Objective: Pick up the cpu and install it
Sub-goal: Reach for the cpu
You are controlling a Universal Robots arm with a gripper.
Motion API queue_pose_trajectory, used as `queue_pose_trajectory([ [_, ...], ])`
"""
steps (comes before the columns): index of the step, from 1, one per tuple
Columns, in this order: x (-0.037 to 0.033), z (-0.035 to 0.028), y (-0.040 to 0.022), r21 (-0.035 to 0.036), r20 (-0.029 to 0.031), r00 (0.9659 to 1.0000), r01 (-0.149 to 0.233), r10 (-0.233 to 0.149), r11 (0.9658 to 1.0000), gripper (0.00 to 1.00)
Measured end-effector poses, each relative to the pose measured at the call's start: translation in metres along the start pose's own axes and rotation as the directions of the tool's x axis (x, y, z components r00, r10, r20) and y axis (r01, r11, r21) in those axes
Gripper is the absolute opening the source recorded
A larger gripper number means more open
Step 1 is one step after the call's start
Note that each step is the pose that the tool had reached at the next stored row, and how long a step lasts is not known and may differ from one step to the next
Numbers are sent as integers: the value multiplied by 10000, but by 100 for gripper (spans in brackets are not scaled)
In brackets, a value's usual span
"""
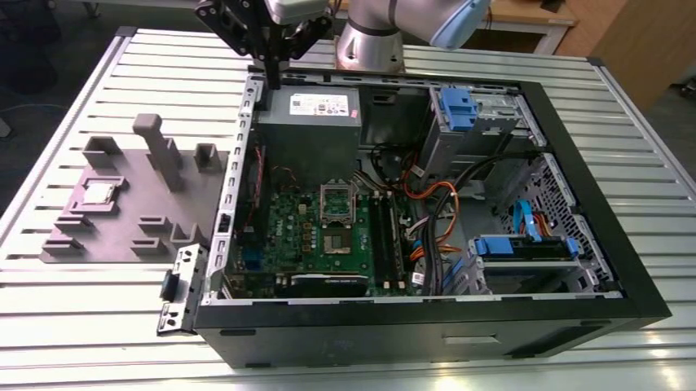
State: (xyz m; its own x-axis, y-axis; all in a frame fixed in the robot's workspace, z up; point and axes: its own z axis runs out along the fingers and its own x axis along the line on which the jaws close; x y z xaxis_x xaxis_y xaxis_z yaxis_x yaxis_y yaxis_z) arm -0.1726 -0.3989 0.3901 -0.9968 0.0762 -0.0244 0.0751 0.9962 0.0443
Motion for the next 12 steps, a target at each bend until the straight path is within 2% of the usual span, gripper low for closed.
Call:
queue_pose_trajectory([
  [12,64,3,-5,0,0,10000,0,0,10000,11],
])
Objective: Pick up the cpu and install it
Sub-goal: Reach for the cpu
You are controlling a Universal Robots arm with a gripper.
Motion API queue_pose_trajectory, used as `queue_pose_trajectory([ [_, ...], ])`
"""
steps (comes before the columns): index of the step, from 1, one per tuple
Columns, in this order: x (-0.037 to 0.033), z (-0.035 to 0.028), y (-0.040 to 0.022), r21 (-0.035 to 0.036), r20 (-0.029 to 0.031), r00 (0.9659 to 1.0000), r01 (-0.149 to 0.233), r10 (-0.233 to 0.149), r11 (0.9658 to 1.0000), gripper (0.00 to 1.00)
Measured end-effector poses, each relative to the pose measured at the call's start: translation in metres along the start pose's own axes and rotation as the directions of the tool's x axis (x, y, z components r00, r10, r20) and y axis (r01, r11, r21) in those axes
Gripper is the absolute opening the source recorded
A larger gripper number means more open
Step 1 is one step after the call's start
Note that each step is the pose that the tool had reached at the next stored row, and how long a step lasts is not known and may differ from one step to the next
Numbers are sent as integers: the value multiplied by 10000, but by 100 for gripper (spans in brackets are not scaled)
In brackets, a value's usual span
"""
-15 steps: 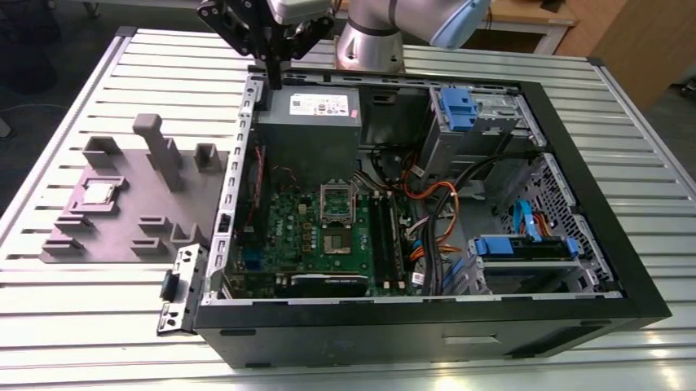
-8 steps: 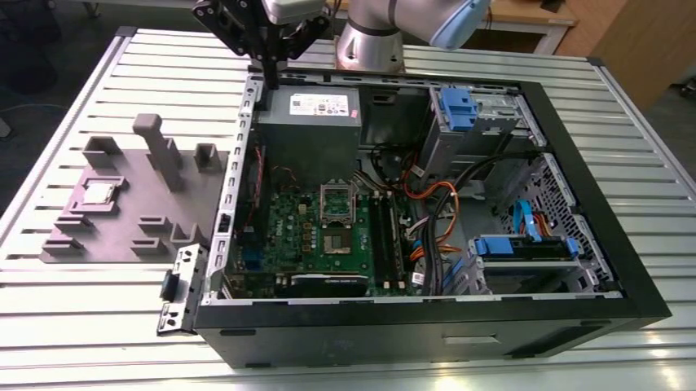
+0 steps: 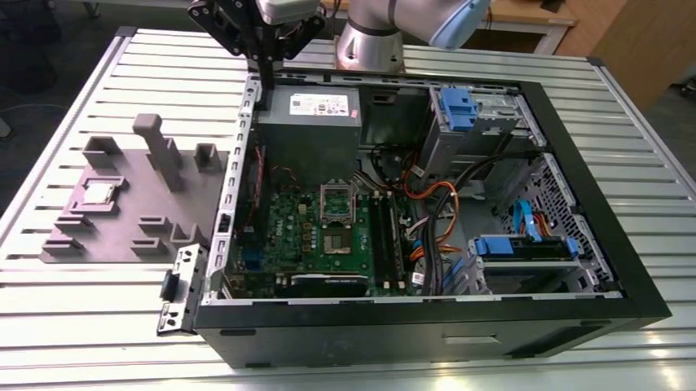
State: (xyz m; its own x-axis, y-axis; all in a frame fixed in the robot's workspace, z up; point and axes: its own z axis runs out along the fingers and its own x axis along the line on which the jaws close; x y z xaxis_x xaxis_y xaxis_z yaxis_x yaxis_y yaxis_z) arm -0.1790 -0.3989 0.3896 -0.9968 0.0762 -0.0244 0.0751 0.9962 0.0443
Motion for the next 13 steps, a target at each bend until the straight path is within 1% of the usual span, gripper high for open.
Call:
queue_pose_trajectory([
  [13,45,6,-4,0,1,10000,-1,1,10000,11],
])
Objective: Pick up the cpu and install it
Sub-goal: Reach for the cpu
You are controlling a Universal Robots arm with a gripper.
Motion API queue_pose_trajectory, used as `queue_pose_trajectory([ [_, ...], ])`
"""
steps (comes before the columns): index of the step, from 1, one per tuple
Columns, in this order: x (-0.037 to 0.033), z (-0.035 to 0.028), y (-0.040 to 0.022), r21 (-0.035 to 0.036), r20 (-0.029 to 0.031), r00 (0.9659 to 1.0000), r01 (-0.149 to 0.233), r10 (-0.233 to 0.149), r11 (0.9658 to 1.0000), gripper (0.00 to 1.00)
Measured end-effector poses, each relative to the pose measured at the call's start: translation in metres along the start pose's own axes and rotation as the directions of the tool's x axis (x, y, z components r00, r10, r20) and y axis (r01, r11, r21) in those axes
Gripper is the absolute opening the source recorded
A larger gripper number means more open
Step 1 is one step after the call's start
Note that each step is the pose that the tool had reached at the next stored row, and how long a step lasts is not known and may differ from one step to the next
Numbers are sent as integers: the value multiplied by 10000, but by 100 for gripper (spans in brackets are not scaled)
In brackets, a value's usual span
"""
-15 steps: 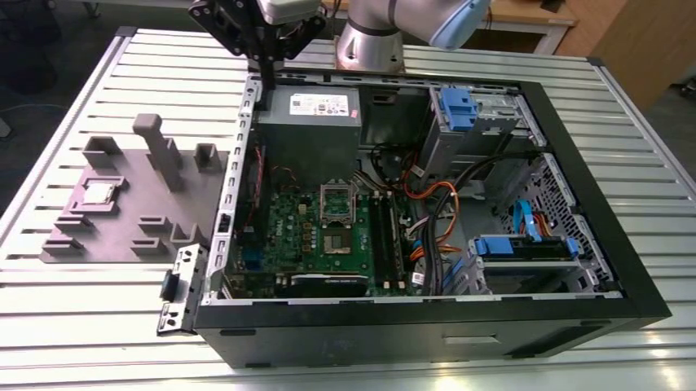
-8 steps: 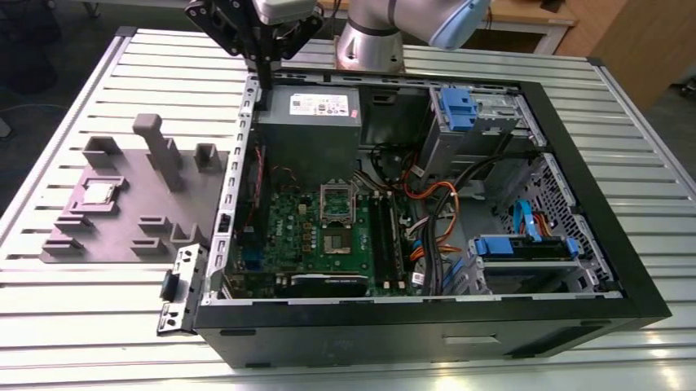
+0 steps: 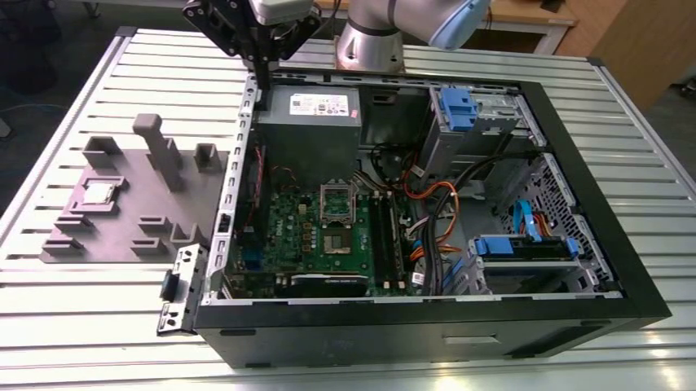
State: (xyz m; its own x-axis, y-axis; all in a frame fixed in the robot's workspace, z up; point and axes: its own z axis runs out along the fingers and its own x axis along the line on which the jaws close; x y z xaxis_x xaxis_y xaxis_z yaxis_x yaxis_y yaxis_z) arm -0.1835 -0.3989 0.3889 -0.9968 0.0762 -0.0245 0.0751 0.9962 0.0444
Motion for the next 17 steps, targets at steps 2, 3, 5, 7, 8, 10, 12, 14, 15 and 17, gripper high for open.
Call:
queue_pose_trajectory([
  [2,5,0,0,1,-1,10000,1,-1,10000,11],
  [3,7,1,-1,0,-1,10000,1,-1,10000,11],
  [5,11,2,-1,0,-1,10000,0,0,10000,11],
  [7,15,2,-1,0,-1,10000,0,0,10000,11],
  [8,16,3,-1,0,-1,10000,0,0,10000,11],
  [10,20,4,-2,0,-1,10000,0,0,10000,11],
  [12,23,4,-2,0,-1,10000,0,0,10000,11],
  [14,27,5,-2,0,-1,10000,0,0,10000,11],
  [15,34,7,-3,0,0,10000,0,0,10000,11],
  [17,37,7,-3,1,-1,10000,0,0,10000,11],
])
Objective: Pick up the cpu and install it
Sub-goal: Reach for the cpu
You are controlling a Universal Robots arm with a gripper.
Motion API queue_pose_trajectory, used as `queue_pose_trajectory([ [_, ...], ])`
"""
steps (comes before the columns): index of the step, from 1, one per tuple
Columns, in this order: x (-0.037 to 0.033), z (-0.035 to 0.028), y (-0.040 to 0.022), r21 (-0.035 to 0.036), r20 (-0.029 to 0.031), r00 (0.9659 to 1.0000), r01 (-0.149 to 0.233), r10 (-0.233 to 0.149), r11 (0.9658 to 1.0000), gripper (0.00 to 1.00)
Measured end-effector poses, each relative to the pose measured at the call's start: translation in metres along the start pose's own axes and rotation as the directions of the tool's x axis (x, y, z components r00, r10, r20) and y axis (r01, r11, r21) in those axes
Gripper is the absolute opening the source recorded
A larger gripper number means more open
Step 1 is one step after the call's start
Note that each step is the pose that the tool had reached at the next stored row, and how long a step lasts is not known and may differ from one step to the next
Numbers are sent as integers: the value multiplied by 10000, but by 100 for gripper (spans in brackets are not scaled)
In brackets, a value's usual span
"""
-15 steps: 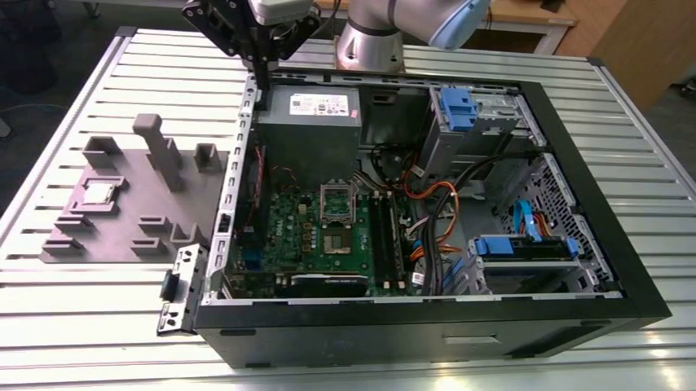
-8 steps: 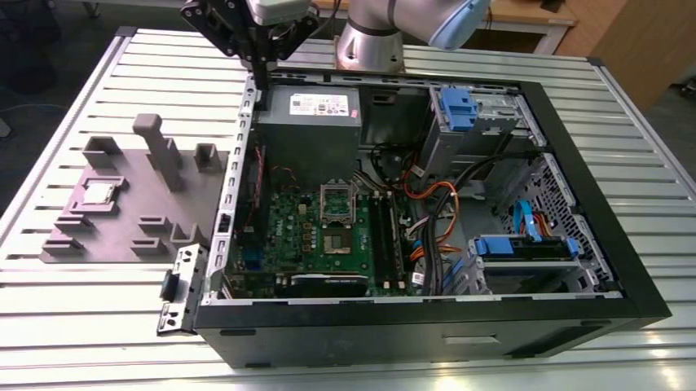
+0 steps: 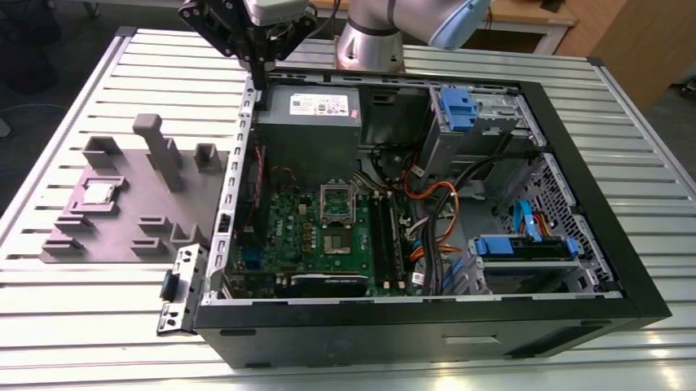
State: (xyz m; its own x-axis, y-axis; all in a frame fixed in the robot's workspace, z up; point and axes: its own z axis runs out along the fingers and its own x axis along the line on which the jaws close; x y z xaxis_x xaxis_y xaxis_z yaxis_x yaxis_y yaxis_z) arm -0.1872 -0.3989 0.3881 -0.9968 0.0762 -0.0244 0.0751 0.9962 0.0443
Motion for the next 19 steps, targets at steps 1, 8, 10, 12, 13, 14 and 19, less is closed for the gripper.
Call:
queue_pose_trajectory([
  [1,0,0,0,0,0,10000,0,0,10000,11],
  [8,10,1,-1,0,0,10000,-1,1,10000,11],
  [10,17,1,-1,-1,0,10000,-1,1,10000,11],
  [12,24,1,-2,0,0,10000,0,0,10000,11],
  [13,28,0,-2,0,0,10000,0,0,10000,11],
  [14,31,0,-3,0,0,10000,0,0,10000,11],
  [19,46,1,-4,-1,1,10000,0,0,10000,11],
])
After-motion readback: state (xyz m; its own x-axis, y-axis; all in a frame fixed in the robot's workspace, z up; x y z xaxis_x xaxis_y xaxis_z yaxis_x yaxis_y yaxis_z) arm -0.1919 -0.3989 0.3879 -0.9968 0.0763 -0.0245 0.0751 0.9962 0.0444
